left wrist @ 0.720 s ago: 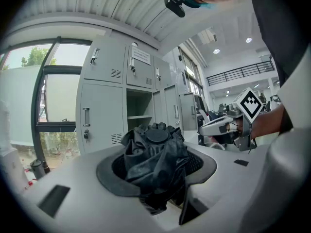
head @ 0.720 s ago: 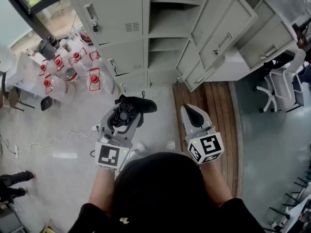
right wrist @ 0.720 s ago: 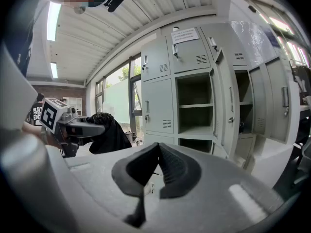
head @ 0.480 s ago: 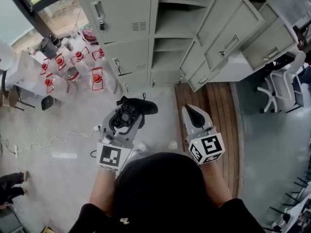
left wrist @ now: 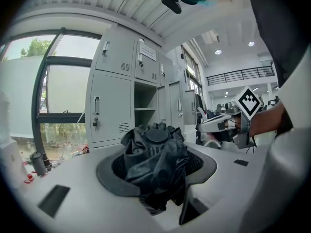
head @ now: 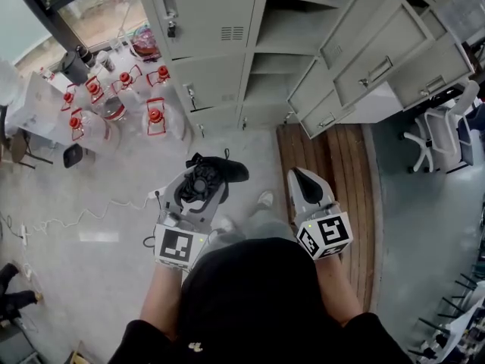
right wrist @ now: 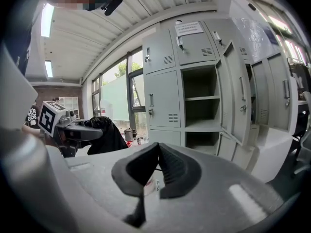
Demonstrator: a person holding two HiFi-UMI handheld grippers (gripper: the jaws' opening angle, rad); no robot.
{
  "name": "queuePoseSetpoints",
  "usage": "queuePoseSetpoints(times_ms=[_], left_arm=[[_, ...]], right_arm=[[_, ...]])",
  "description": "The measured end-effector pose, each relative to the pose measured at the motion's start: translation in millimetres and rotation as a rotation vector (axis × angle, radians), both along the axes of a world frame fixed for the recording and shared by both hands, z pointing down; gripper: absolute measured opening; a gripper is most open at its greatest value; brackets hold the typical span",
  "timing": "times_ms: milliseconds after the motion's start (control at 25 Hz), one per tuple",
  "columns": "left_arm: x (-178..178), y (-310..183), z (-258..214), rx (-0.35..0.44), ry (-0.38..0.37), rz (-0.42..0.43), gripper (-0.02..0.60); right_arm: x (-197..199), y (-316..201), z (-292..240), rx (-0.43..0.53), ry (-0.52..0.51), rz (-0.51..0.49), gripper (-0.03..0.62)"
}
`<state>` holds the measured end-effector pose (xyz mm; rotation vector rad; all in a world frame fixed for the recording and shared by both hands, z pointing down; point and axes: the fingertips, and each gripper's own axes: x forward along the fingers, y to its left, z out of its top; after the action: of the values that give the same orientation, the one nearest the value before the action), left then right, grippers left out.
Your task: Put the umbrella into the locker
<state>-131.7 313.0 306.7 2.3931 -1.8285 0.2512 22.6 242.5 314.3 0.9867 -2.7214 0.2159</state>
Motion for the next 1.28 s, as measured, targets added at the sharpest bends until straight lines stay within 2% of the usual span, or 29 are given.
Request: queuePoseSetpoints(times_ms=[240, 520, 600, 720, 880, 1080, 1280], left_arm=[[-4, -28, 14, -0.038, 0.0, -0.005, 0.233], [3, -94, 18, -0.044, -0.015, -0.002, 0.233], [6, -118, 18, -0.039, -0.042, 0.004, 0.233], [13, -153, 20, -0.007, -0.13, 0.052, 0.233], [26, -191, 21, -0.034, -0.108, 0.043, 0.235], [44, -231, 28, -0.038, -0.196, 0.093, 0.235], [65, -266, 36, -0.016, -0.314, 0.192, 0.235]], right_arm=[[-7, -32, 13, -0.036, 0.0, 0.0, -0.003], [-8, -95, 20, -0.053, -0.003, -0.025, -0.003], [-8, -115, 21, -0.051, -0.002, -0.035, -0.003], [-5, -145, 23, -0.048, -0.001, -0.044, -0.003], [3, -178, 26, -0.058, -0.013, -0.046, -0.003], [11, -207, 36, -0.069, -0.012, -0.055, -0.003], [18, -225, 44, -0.085, -0.003, -0.027, -0.003]])
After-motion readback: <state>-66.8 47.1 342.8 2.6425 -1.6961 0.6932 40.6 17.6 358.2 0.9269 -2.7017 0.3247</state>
